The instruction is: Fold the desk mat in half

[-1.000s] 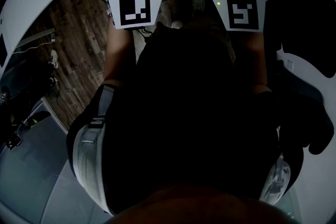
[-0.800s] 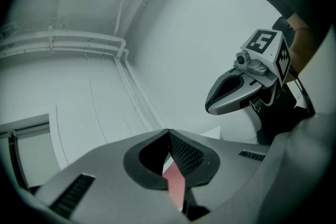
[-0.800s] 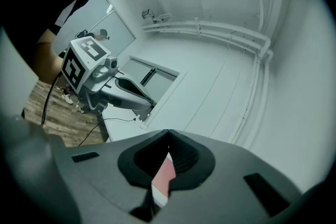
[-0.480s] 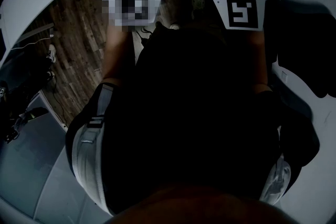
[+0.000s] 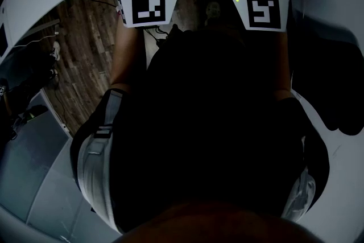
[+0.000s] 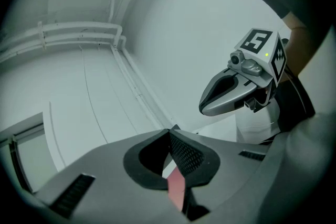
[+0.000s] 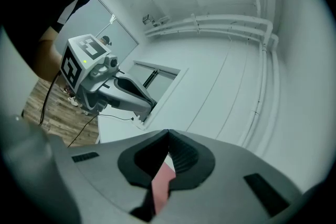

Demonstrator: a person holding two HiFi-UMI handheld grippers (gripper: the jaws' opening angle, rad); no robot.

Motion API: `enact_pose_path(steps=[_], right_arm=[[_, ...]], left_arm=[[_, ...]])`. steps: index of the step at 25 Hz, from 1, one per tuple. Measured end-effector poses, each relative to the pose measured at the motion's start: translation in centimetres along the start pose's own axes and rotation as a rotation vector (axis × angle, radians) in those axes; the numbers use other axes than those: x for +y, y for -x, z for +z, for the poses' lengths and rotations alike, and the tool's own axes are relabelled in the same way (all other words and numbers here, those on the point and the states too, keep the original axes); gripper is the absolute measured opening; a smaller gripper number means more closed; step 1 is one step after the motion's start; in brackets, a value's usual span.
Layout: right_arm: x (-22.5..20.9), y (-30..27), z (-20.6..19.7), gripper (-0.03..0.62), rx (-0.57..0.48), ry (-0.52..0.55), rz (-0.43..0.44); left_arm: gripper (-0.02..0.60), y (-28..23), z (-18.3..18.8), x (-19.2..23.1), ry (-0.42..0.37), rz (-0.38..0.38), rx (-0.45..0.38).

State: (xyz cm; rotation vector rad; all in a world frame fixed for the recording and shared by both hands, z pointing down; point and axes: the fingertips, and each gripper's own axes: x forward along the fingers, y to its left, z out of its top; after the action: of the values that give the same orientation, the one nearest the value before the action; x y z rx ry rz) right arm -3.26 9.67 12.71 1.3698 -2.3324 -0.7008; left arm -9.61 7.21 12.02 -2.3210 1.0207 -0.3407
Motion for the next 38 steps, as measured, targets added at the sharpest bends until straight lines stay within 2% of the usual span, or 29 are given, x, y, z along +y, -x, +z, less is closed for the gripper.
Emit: enact_pose_path(steps=[9, 18, 26, 38], right_arm=[[-4.6, -3.1, -3.9, 0.029, -0.039, -0.024, 0.071], [-7.1, -6.0, -7.0, 0.029, -0.078, -0.022, 0.148], [-9.0, -7.4, -9.2, 0.029, -0.085, -0.039, 0.160], [-8.5, -9.5, -10.9, 0.029, -0.046, -0.055, 0.177]], left_arm=[[0.012, -5.9, -1.3, 0.2, 0.003, 0.048, 0.085], [0.012, -10.1, -2.9, 0.8, -0.010, 0.106, 0.141], [0.012, -13.0, -3.8, 0.6, -0.011, 0.107, 0.160], [0.012, -13.9, -6.6, 1.1, 0.013, 0.090, 0.191]])
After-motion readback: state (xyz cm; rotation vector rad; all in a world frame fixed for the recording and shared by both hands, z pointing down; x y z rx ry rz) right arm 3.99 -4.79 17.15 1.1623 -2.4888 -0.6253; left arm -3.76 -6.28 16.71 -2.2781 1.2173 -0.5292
